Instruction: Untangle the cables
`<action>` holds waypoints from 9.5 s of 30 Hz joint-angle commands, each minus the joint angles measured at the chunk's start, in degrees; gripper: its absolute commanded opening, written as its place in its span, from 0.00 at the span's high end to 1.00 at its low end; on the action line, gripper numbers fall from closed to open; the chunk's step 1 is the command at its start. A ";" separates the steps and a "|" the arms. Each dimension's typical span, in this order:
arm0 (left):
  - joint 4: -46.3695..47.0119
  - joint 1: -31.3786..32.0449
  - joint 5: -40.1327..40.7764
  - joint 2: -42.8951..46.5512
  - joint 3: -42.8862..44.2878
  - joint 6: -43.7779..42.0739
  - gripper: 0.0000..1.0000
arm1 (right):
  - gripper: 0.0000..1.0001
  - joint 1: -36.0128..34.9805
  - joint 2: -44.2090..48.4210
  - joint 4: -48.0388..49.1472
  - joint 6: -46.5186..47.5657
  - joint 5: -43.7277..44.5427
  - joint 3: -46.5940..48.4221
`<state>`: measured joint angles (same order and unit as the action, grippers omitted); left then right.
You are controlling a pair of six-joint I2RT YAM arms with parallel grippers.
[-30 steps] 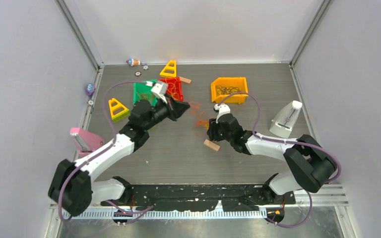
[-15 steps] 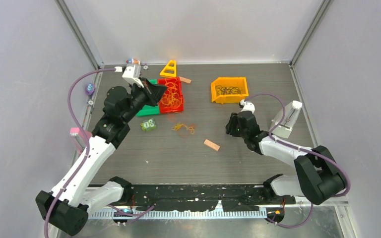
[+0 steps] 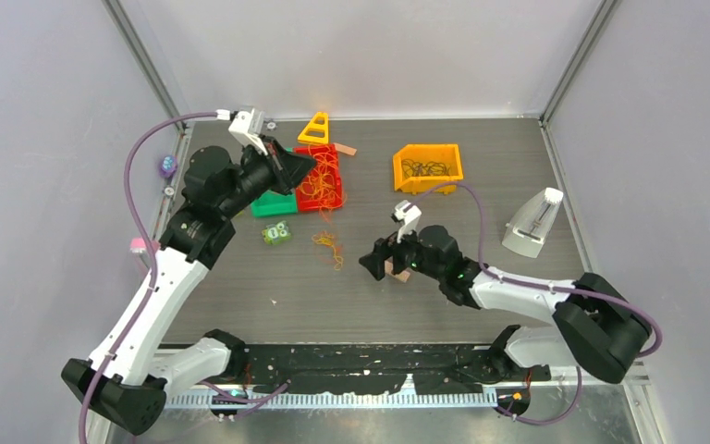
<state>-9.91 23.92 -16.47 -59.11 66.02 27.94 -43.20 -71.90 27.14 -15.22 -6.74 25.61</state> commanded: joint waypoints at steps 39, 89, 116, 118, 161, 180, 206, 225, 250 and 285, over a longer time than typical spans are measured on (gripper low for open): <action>-15.56 -7.67 7.51 -7.89 33.25 -5.65 1.00 | 0.91 1.90 -8.19 -15.99 -8.84 23.77 14.36; -9.31 -20.21 13.90 -33.94 36.85 -12.10 1.00 | 0.86 2.44 0.37 -11.16 -3.29 26.33 11.16; -6.84 -19.82 20.36 -31.86 26.83 -14.14 1.00 | 0.85 3.03 2.18 -10.99 -4.02 25.75 9.37; -5.99 -19.36 21.49 -31.43 24.33 -14.90 1.00 | 0.85 3.10 2.40 -10.89 -4.13 25.59 9.18; -28.86 -16.48 17.29 -47.04 34.88 -16.79 0.32 | 0.33 3.66 -5.55 -20.71 -5.35 13.07 18.44; -15.33 -4.23 13.89 -26.21 -0.14 -18.31 0.15 | 0.31 3.76 -0.53 -13.93 -4.59 18.33 11.45; -18.48 -1.67 10.01 -41.55 2.61 -17.44 1.00 | 0.32 3.78 5.68 -11.31 -4.33 23.03 6.30; -26.85 -3.12 1.30 -38.65 26.98 -15.24 1.00 | 0.33 3.87 6.95 -11.59 -4.58 25.30 5.95; -20.86 -7.46 7.60 -47.36 29.45 -16.08 0.33 | 0.31 8.29 14.58 -21.62 -4.30 27.92 7.68; 39.61 -9.28 42.90 3.05 -43.94 -31.74 0.00 | 0.01 33.62 21.74 15.43 15.41 31.59 -14.40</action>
<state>15.14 15.88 17.34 -54.85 22.02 0.45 -13.41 -44.64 30.24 -0.62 22.74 12.58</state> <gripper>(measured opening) 0.994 0.956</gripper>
